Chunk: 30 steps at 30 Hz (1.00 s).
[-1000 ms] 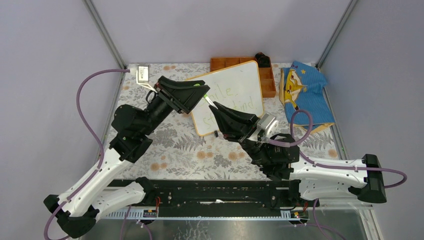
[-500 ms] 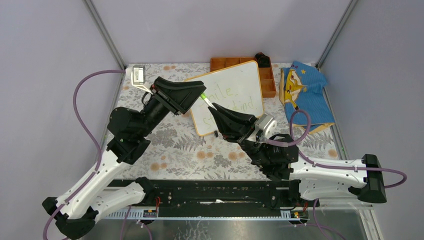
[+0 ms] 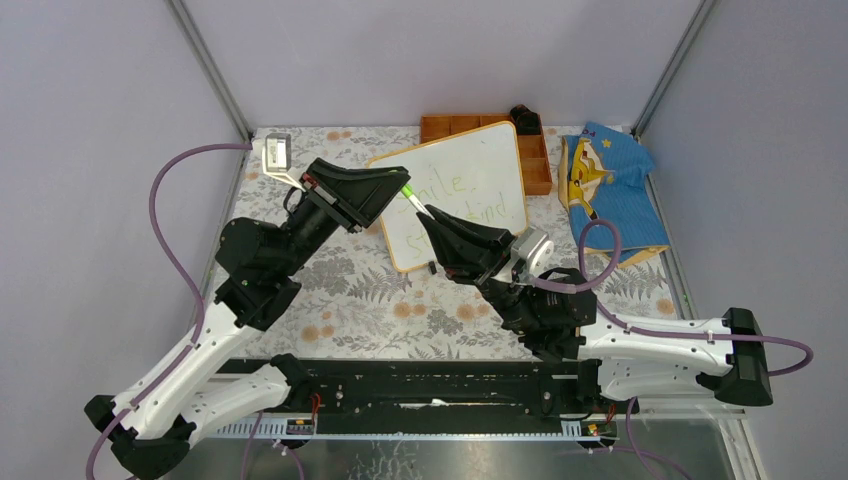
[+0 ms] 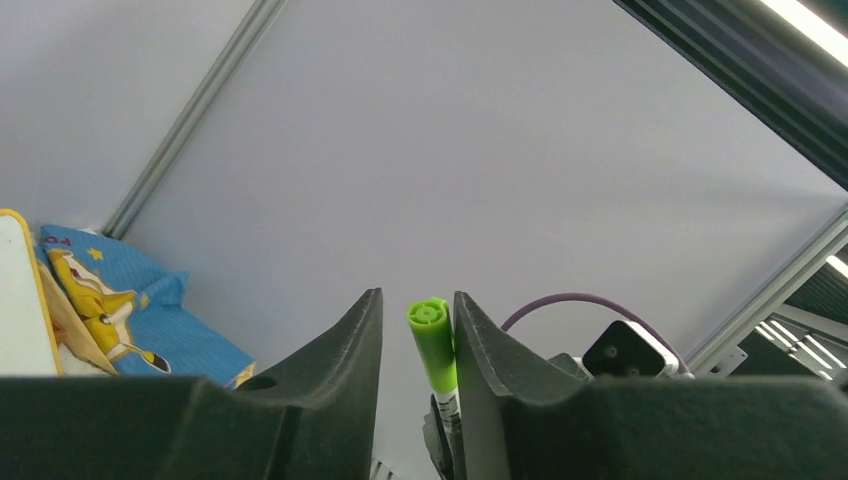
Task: Write a sentence on the whiteboard
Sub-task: Close the pen cap at the center of the board.
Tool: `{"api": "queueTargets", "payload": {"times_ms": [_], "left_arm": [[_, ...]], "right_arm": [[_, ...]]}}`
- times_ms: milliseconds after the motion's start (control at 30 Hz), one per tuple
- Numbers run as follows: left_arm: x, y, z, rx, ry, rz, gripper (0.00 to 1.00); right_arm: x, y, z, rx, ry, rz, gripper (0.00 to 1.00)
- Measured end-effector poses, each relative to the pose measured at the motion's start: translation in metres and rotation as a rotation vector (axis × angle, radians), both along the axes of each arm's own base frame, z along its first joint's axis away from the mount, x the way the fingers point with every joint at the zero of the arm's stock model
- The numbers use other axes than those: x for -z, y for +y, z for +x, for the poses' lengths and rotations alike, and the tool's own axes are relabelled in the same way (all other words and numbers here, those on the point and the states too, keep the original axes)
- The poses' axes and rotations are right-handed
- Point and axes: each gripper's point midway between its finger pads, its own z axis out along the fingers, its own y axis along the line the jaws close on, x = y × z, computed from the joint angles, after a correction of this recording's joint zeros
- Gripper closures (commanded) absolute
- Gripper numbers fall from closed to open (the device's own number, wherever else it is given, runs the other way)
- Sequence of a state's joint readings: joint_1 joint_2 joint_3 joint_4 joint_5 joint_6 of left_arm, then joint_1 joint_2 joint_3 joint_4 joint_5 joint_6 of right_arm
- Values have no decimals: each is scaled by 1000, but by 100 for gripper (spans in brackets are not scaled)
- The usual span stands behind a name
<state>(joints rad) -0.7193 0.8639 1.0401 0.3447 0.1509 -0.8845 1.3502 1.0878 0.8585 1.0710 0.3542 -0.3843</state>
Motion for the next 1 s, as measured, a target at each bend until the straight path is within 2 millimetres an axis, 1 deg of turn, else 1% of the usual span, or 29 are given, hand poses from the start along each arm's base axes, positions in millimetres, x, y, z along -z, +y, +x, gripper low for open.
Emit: {"api": "queueTargets", "payload": {"times_ms": [33,133,167,333,500,767,1000], "left_arm": [[1,-1,0,4,5,-2,73],[3,-2,-1,23,17,-19,98],[1,-2,-2,33,20,-33,100],[4,-4,-3,63,40,-58,100],[5,-5,-1,72,52,-84,100],[16,-3,7,64,93,-140,100],[19,-1,11,46,107,-175,100]], "right_arm": [[0,0,0,1,0,2,100],[2,1,3,12,9,1,100],[5,2,4,17,13,-4,100],[10,5,8,34,22,-10,100],[10,4,11,54,25,-1,100],[17,8,17,95,39,2,100],[19,12,21,114,35,10,100]]}}
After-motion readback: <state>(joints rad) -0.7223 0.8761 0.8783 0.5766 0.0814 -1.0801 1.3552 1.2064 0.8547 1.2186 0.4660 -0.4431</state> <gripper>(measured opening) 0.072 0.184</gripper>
